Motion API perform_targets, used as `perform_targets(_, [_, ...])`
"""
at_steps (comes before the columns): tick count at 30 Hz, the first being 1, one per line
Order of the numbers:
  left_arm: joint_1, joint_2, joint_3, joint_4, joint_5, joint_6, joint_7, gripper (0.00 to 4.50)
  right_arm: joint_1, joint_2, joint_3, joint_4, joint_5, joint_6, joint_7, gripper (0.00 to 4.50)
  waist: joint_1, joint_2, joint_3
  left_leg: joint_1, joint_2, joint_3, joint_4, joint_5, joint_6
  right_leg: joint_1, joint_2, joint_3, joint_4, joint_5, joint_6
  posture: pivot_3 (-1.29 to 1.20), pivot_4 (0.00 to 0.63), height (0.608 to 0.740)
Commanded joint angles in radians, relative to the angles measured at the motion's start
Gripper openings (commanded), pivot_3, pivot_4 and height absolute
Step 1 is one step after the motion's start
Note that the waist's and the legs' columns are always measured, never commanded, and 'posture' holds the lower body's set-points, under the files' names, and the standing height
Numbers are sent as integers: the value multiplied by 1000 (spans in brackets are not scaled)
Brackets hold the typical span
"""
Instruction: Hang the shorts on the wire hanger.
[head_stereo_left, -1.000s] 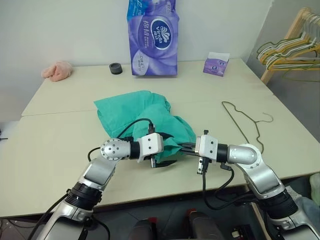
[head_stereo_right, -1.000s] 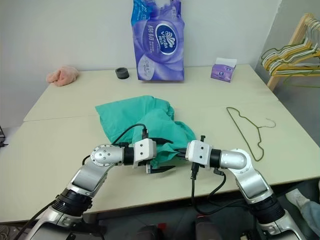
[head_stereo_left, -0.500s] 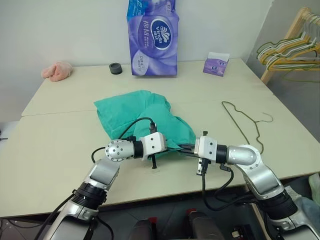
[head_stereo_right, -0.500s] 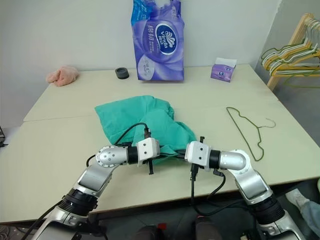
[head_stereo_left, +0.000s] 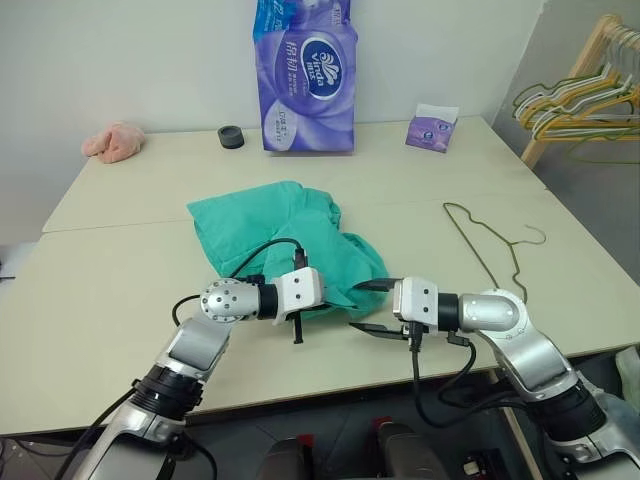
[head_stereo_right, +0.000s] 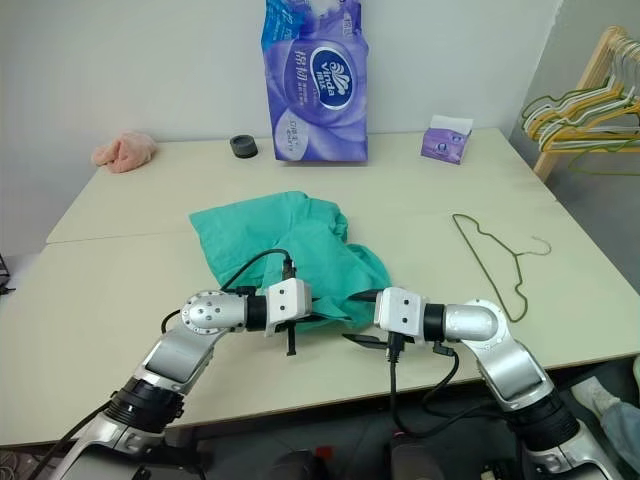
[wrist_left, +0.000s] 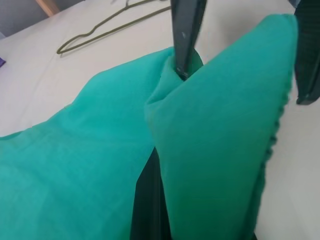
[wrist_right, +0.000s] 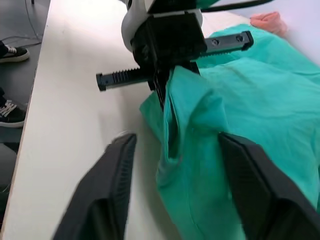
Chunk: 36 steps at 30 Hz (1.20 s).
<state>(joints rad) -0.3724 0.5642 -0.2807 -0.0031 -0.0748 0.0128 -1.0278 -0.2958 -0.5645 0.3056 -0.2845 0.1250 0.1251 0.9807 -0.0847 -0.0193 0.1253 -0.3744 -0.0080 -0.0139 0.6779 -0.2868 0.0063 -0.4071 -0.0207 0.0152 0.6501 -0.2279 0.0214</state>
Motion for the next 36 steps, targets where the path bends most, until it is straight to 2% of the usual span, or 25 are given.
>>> perform_targets(1, [-2,60,125,-74,-115,119,-24,0,28,-57,-60,-71,55,37,30,4230,0,0,0,0,0,0,0,0,0,0,0,0,0,0,0,-166,82,740])
perform_targets(2, [-8,80,167,-93,-167,181,-27,0,38,-68,-66,-67,47,30,24,4471,0,0,0,0,0,0,0,0,0,0,0,0,0,0,0,-164,82,740])
perform_targets(5, [-23,147,283,-143,-314,362,-50,0,46,-74,-58,-35,-7,-11,-3,4471,-2,0,0,0,1,0,0,0,0,0,0,-1,0,0,0,-152,82,740])
perform_targets(9, [-39,241,401,-170,-464,548,-82,0,-15,5,-8,59,-135,-95,-115,4471,-3,-1,-1,0,1,-1,0,0,0,0,0,-1,0,0,0,-131,77,740])
perform_targets(16, [-22,303,436,-170,-484,599,-81,0,-157,169,73,271,-307,-181,-282,4471,1,-3,-1,0,-1,1,0,0,-1,-3,1,1,6,0,0,-110,71,740])
perform_targets(26, [-22,319,462,-172,-501,619,-64,0,-318,344,160,639,-449,-254,-435,4471,-2,-4,-3,0,0,1,1,-1,-3,-4,0,1,9,-1,-1,-93,66,740])
perform_targets(29, [-25,327,472,-170,-503,624,-66,0,-384,402,150,783,-474,-284,-524,4471,-5,-4,-3,0,0,1,1,-1,-3,-5,-1,1,9,-1,-2,-86,63,740])
perform_targets(32, [-25,334,482,-172,-507,628,-64,0,-444,437,126,912,-481,-325,-614,3861,-5,-5,-3,0,0,1,1,-1,-4,-6,-1,2,10,-1,-2,-76,61,740])
perform_targets(36, [-9,339,492,-176,-504,626,-61,0,-485,440,98,985,-472,-385,-679,2502,-3,-6,-4,-2,0,1,1,0,-6,-8,-2,1,11,-1,-2,-75,60,740])
